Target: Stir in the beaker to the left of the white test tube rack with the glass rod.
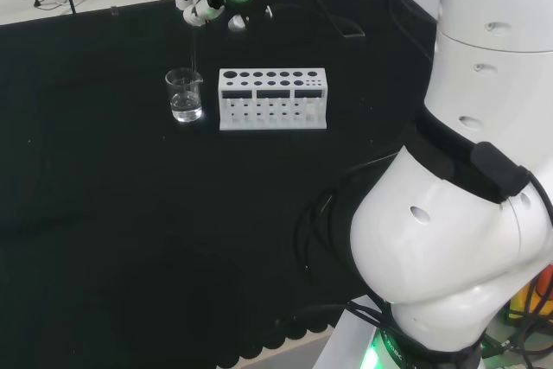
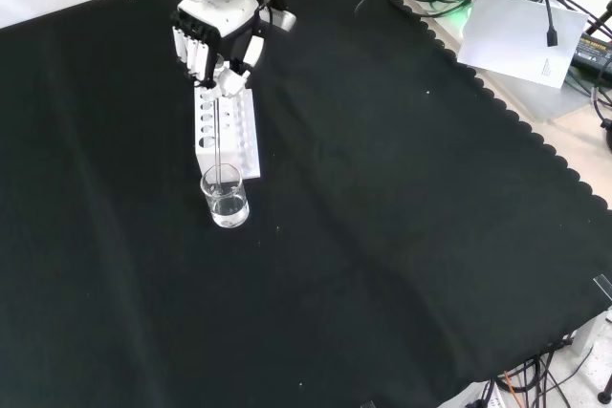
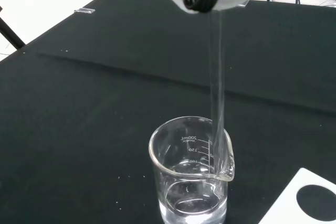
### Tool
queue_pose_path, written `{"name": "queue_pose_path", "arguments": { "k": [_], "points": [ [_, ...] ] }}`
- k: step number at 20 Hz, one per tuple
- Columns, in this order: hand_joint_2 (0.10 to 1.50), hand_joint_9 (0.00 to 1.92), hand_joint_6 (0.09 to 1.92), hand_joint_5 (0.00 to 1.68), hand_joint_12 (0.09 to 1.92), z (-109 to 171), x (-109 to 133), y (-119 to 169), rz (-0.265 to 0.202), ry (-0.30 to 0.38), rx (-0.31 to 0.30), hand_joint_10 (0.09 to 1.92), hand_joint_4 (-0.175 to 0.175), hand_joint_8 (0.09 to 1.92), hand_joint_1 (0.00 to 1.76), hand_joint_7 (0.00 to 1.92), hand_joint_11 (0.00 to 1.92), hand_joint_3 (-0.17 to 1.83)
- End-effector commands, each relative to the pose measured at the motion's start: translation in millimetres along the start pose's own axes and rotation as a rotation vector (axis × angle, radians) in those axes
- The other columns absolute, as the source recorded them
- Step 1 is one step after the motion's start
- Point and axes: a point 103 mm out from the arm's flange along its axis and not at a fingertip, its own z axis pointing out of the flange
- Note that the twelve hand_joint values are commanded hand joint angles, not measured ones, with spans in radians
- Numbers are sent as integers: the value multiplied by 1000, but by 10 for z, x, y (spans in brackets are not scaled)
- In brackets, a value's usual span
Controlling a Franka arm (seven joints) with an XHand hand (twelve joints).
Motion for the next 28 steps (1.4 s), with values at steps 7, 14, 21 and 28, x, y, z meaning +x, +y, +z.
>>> {"name": "queue_pose_path", "arguments": {
  "k": [7, 14, 21, 28],
  "points": [
    [893, 1611, 435, 1170, 1092, 9, 271, 288, -66, 12, -51, 913, -175, 974, 1311, 1202, 1409, 289],
    [894, 1611, 434, 1170, 1091, 33, -62, 216, -4, -2, -28, 912, -175, 973, 1311, 1202, 1409, 288],
    [894, 1611, 433, 1171, 1091, 0, -60, -69, 25, -3, -6, 912, -175, 972, 1311, 1202, 1409, 287],
    [894, 1612, 432, 1171, 1091, 16, 486, -55, -55, -6, 4, 911, -175, 972, 1311, 1202, 1409, 286]
  ]
}}
